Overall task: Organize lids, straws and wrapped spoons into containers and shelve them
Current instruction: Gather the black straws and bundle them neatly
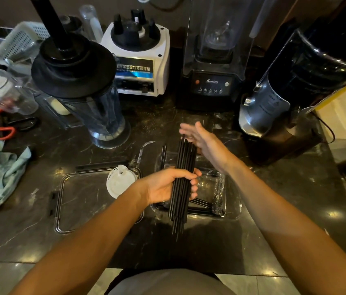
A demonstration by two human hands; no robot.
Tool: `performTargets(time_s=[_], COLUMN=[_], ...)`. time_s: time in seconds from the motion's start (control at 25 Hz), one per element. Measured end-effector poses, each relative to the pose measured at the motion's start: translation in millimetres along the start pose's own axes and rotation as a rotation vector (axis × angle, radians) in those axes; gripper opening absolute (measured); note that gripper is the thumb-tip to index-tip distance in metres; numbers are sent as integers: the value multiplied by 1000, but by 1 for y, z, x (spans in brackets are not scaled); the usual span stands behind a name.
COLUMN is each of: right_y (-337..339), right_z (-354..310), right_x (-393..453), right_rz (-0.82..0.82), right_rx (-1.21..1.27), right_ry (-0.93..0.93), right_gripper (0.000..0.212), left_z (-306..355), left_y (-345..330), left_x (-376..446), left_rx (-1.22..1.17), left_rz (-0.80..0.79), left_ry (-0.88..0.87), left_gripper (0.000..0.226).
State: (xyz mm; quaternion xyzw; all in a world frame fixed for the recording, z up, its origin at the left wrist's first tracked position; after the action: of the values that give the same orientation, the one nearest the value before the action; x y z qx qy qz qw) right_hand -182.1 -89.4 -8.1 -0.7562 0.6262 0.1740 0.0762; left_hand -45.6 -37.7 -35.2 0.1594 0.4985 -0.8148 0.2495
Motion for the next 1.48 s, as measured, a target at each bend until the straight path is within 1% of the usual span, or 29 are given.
performTargets(time_s=[0.08,0.12,0.16,0.2,0.24,0.28,0.32,0.36,0.4,0.44,0.48,0.52,0.56,0.6,0.64,0.72,0.8,0.92,1.08,1.2,1.28,1.36,1.44,1.48], right_y=[0,-2,-2,-1,4,10,15,17,17,14,8,-1,-10,-17,-23,-36,-42,-42,-38,-36,-28,-24,-25,-29], right_z=[-4,-6,-7,-6,-3,0,5,11,17,26,38,51,64,71,74,74,79,84,83,84,85,85,88,90], right_x=[-1,-3,-4,-4,-6,-10,-15,-23,-31,-38,-44,-50,-56,-60,-62,-63,-63,-64,-66,-65,-64,-64,-62,-61], right_rz=[-56,-86,-80,-33,58,162,232,254,231,158,34,-112,-230,-299,-327,-335,-337,-364,-406,-361,-336,-363,-370,-365], right_rx=[-34,-107,-166,-180,-136,-48,29,48,-27,-220,-482,-729,-930,-1089,-1210,-1351,-1373,-1354,-1330,-1369,-1312,-1242,-1318,-1373], right_ry=[-2,-11,-11,5,20,27,23,-5,-54,-118,-181,-240,-284,-299,-288,-222,-203,-231,-207,-135,-150,-177,-157,-136], right_gripper=[60,62,62,60,57,51,43,34,26,18,12,9,11,16,21,26,24,20,27,27,30,43,62,65], left_z=[-1,-1,0,1,3,5,9,13,18,23,26,29,30,31,32,31,29,25,20,19,18,17,17,16], left_y=[-1,0,2,5,9,14,20,25,31,37,42,47,51,54,57,61,63,67,71,68,66,65,64,63], left_x=[0,0,-1,-2,-4,-6,-10,-15,-20,-26,-31,-36,-40,-44,-47,-51,-56,-57,-53,-47,-45,-45,-45,-45], left_rx=[-2,-1,-4,-15,-49,-103,-164,-208,-227,-228,-224,-229,-246,-271,-299,-345,-366,-393,-408,-401,-396,-393,-407,-422], left_rz=[6,12,23,39,55,71,90,115,149,195,247,296,328,344,353,366,379,388,402,397,386,372,375,382], left_ry=[1,-3,-12,-28,-50,-80,-122,-174,-235,-297,-356,-403,-438,-464,-487,-530,-556,-575,-546,-521,-519,-518,-511,-510], left_gripper=[16,15,14,13,13,13,14,13,10,5,3,6,8,9,8,5,4,4,8,6,6,8,11,14])
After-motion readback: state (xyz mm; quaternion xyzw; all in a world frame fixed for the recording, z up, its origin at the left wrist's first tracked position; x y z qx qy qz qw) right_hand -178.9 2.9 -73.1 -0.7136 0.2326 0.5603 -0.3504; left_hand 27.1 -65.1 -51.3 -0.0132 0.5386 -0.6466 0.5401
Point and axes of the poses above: each hand's wrist, its own x-axis towards the middle knuckle, its own y-axis out of the back of the hand, z = x × y, the point moved 5 cm from there along x, towards the middle knuckle, and after that the axes turned 1 degree about -x, right-handed, at the moved point
